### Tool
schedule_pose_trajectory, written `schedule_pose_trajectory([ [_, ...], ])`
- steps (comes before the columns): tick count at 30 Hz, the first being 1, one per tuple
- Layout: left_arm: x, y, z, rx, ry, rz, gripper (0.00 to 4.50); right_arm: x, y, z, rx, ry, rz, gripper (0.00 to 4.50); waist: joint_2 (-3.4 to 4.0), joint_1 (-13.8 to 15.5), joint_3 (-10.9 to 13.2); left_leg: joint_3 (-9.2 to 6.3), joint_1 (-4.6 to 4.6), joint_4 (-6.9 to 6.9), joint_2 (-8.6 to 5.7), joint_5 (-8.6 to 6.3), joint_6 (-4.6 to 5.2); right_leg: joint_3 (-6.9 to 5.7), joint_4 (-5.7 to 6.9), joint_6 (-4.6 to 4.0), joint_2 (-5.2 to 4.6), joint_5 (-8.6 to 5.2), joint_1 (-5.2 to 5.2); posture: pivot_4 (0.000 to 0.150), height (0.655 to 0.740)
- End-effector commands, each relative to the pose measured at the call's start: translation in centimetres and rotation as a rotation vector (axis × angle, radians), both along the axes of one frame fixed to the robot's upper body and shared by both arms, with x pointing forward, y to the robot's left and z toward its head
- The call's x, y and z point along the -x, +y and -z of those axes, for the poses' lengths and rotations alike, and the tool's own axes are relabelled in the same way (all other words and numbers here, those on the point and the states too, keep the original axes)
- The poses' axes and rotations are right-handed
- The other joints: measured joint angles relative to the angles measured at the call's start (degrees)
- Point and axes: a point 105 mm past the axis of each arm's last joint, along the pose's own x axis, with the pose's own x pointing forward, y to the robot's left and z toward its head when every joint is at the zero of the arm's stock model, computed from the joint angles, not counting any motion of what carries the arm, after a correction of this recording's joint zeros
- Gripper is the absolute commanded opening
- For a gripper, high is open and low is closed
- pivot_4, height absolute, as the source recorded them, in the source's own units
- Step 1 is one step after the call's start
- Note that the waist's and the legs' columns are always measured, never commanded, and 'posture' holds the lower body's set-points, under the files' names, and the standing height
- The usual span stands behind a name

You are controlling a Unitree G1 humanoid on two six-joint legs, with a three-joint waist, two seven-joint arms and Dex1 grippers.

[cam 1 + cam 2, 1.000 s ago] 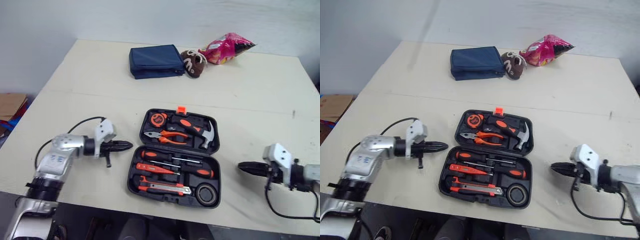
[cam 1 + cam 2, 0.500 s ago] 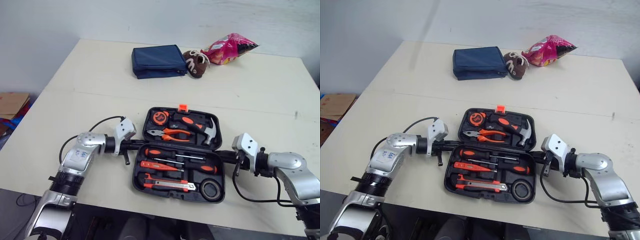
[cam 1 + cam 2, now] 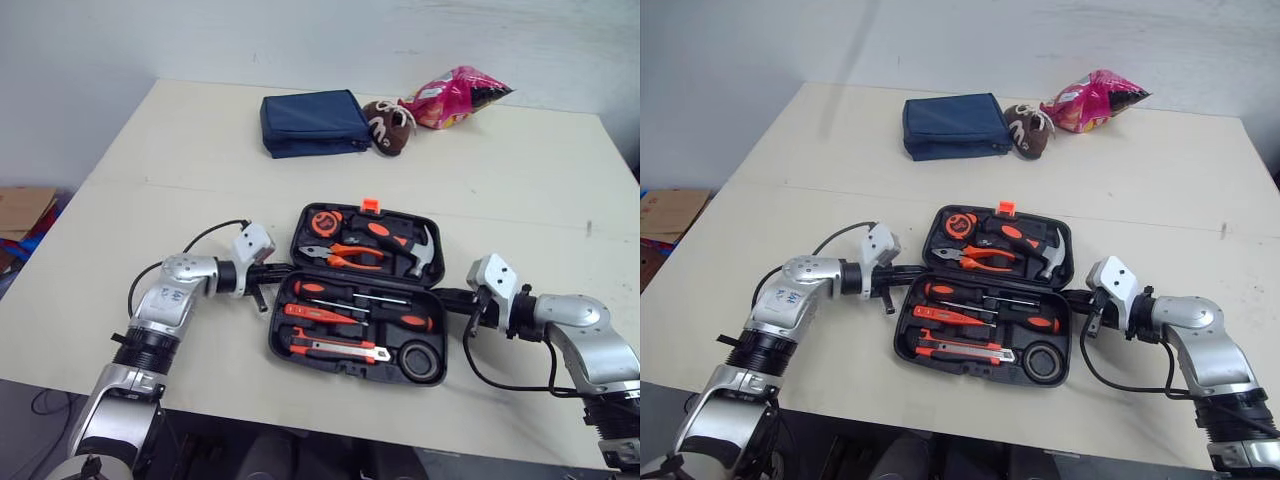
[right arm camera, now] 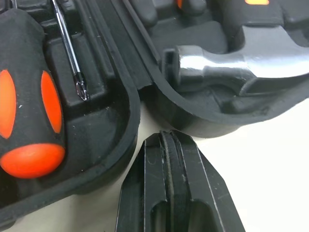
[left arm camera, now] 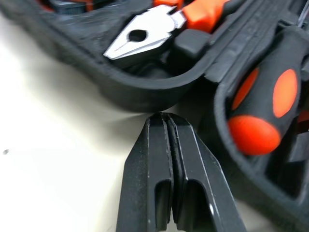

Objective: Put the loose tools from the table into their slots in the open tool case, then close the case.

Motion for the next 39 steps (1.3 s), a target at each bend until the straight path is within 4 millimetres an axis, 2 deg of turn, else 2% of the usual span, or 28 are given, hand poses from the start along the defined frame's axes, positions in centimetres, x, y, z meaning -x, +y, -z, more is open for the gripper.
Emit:
schedule_pose_trajectory([
  [1, 0.2, 1.9, -1.3, 0.023, -0.016, -0.041, 0.58, 0.0, -2.3, -1.2, -0.008, 0.000, 0.111, 0.70, 0.00, 0.0, 0.0, 0.00, 0.00, -0.01, 0.00, 0.00, 0.00, 0.01, 0.00, 0.00, 0.00, 0.00, -0.01, 0.150, 0.7400],
  [2, 0.5, 2.4, -1.6, 0.024, -0.016, -0.039, 0.91, 0.1, -2.8, -1.7, -0.017, -0.011, 0.132, 1.01, 0.00, 0.0, 0.0, 0.00, -0.02, -0.04, 0.00, 0.00, 0.00, 0.01, 0.00, 0.00, -0.01, 0.00, -0.04, 0.150, 0.7400],
  [4, 0.9, 4.1, -2.6, 0.027, -0.051, -0.078, 1.81, 0.8, -3.9, -2.9, -0.025, -0.024, 0.163, 1.99, 0.00, 0.0, 0.0, 0.00, -0.07, -0.07, 0.01, 0.00, 0.00, 0.01, 0.00, 0.00, -0.02, 0.00, -0.12, 0.150, 0.7400],
  [6, 0.8, 6.1, -3.9, 0.028, -0.017, -0.181, 2.74, 1.3, -5.7, -4.1, -0.067, 0.033, 0.303, 2.98, 0.00, 0.0, 0.0, 0.01, -0.25, -0.08, 0.01, 0.00, 0.00, 0.03, 0.10, 0.00, -0.02, 0.00, -0.34, 0.150, 0.7400],
  [8, 1.4, 5.6, -6.3, 0.157, 0.040, -0.155, 3.69, 1.8, -6.9, -4.4, -0.063, 0.184, 0.462, 4.03, 0.01, 0.1, 0.0, -0.01, -0.70, 0.14, 0.01, 0.02, -0.03, 0.03, 0.36, 0.00, -0.03, 0.00, -0.75, 0.150, 0.7400],
  [9, 1.5, 5.2, -7.1, 0.203, 0.078, -0.158, 4.17, 1.9, -6.5, -4.9, -0.112, 0.254, 0.487, 4.49, 0.01, 0.1, 0.0, 0.00, -0.82, 0.23, 0.01, 0.04, -0.04, 0.04, 0.42, -0.01, -0.05, 0.00, -0.84, 0.150, 0.7400],
  [10, 1.1, 5.0, -7.3, 0.231, 0.165, -0.215, 4.45, 1.9, -5.3, -6.3, -0.249, 0.318, 0.467, 4.50, 0.00, 0.2, 0.0, -0.02, -0.81, 0.26, 0.00, 0.04, -0.03, 0.02, 0.48, -0.01, -0.09, 0.00, -0.82, 0.150, 0.7400],
  [11, 0.8, 4.9, -7.3, 0.224, 0.223, -0.258, 4.45, 1.9, -4.3, -7.5, -0.348, 0.383, 0.439, 4.50, 0.00, 0.1, 0.0, -0.04, -0.83, 0.30, 0.01, 0.06, -0.03, 0.01, 0.46, -0.02, -0.08, 0.00, -0.78, 0.150, 0.7400],
  [13, 0.5, 3.9, -7.8, 0.255, 0.277, -0.265, 4.45, 1.9, -3.1, -8.7, -0.395, 0.445, 0.417, 4.50, 0.03, 0.0, 0.0, -0.04, -0.82, 0.39, -0.02, 0.10, -0.03, 0.04, 0.52, -0.05, -0.05, 0.02, -0.77, 0.150, 0.7400],
  [16, 0.3, 2.4, -7.4, 0.246, 0.379, -0.268, 4.45, 1.2, -2.8, -8.2, -0.341, 0.535, 0.486, 4.50, 0.05, 0.0, 0.0, -0.07, -0.76, 0.11, -0.03, 0.10, -0.03, 0.04, 0.54, -0.05, -0.01, 0.02, -0.83, 0.150, 0.7400],
  [18, -0.1, 1.8, -6.7, 0.177, 0.357, -0.271, 4.45, 0.6, -2.8, -7.5, -0.306, 0.607, 0.520, 4.50, 0.05, -0.3, 0.0, -0.06, -0.80, 0.00, -0.06, 0.10, -0.03, 0.05, 0.55, -0.05, -0.02, 0.02, -0.95, 0.150, 0.7400],
  [22, -1.9, 1.0, -6.1, 0.156, 0.350, -0.339, 4.45, -1.0, -1.7, -7.8, -0.307, 0.593, 0.543, 4.50, 0.02, -0.5, 0.0, 0.01, -0.90, 0.00, -0.19, 0.12, -0.01, 0.06, 0.57, -0.05, -0.11, 0.02, -1.11, 0.150, 0.7400],
  [29, -2.9, 0.1, -6.0, 0.150, 0.365, -0.383, 4.45, -3.1, -2.0, -7.1, -0.282, 0.589, 0.681, 4.50, 0.02, -1.1, 0.0, 0.10, -0.99, 0.00, -0.39, 0.19, 0.01, 0.04, 1.20, -0.05, -0.19, 0.02, -1.51, 0.150, 0.7400],
  [31, -3.0, 0.1, -5.8, 0.138, 0.370, -0.392, 4.45, -3.3, -1.8, -6.9, -0.264, 0.596, 0.685, 4.50, 0.02, -1.4, 0.0, 0.15, -1.13, -0.01, -0.55, 0.26, 0.10, 0.00, 1.35, -0.05, -0.54, 0.02, -1.72, 0.150, 0.7400],
  [39, -3.1, -0.6, -5.5, 0.062, 0.377, -0.385, 4.45, -3.6, -0.6, -5.5, -0.223, 0.656, 0.671, 4.50, -0.01, -1.5, 0.0, 0.28, -1.15, -0.03, -0.83, 0.38, 0.29, -0.13, 1.37, -0.03, -0.69, 0.03, -1.74, 0.150, 0.7400],
])
